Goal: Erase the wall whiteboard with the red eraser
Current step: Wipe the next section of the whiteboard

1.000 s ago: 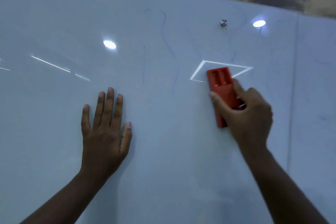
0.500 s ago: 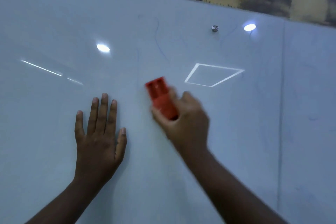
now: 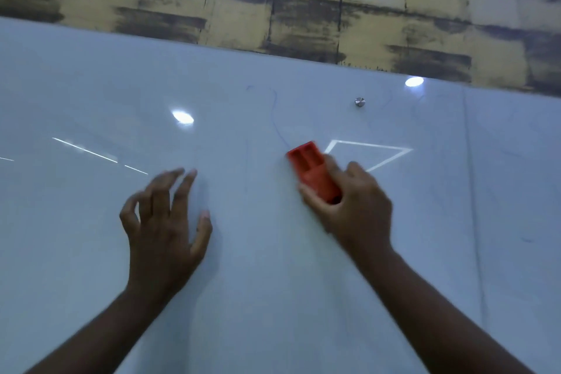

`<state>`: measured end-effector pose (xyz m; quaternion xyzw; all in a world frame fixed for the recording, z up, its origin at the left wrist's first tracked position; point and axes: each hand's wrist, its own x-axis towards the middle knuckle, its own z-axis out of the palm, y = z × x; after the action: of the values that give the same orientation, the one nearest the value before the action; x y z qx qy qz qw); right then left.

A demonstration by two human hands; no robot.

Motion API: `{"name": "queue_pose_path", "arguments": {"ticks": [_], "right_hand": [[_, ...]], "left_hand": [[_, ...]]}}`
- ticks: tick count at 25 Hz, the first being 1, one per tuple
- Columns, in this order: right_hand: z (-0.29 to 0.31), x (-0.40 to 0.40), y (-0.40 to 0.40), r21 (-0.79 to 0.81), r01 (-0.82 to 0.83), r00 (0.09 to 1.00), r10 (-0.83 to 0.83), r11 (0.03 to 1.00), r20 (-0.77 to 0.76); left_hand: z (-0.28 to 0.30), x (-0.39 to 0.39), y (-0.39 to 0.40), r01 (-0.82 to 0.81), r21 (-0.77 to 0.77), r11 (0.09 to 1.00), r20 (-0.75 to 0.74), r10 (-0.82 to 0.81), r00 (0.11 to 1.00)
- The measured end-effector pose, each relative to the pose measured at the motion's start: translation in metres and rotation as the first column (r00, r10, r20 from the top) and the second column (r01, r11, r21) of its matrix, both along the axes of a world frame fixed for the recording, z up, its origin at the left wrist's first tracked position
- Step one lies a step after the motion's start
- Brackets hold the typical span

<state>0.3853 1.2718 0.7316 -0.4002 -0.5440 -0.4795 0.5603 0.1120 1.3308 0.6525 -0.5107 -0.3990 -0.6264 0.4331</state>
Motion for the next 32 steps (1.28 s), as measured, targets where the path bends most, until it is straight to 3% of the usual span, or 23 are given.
{"name": "queue_pose_path", "arguments": {"ticks": [3,8,10,14,20,22,27,32], "right_hand": [[0.030,0.029,-0.002,0.061,0.001,0.986,0.009,0.998,-0.166],[0.033,0.014,0.007,0.104,-0.027,0.966,0.053,0.994,-0.253],[0.018,-0.022,0.018,0.119,-0.008,0.985,0.029,0.993,-0.172],[-0.032,-0.115,0.035,0.075,-0.056,0.960,0.033,0.996,0.278],[-0.007,-0.119,0.037,0.077,-0.072,0.945,0.044,0.994,0.323],[0.022,-0.099,0.034,0.106,-0.045,0.967,0.017,0.993,0.254],[0.090,-0.014,0.014,0.128,-0.024,0.987,0.044,0.991,-0.155],[0.103,-0.020,0.016,0.166,-0.030,0.962,0.073,0.986,-0.264]], "left_hand": [[0.042,-0.029,0.015,0.005,0.012,1.000,0.021,-0.006,1.000],[0.045,-0.036,0.035,0.020,0.010,1.000,0.013,-0.020,1.000],[0.045,-0.036,0.035,0.024,0.005,1.000,0.014,-0.024,1.000],[0.046,-0.041,0.037,0.026,-0.015,1.000,-0.020,-0.027,0.999],[0.045,-0.044,0.037,0.018,0.002,1.000,-0.024,-0.018,1.000],[0.045,-0.043,0.037,0.016,0.016,1.000,-0.013,-0.015,1.000],[0.044,-0.040,0.037,0.015,0.020,1.000,0.000,-0.015,1.000],[0.043,-0.037,0.038,-0.008,0.013,1.000,0.015,0.008,1.000]]}}
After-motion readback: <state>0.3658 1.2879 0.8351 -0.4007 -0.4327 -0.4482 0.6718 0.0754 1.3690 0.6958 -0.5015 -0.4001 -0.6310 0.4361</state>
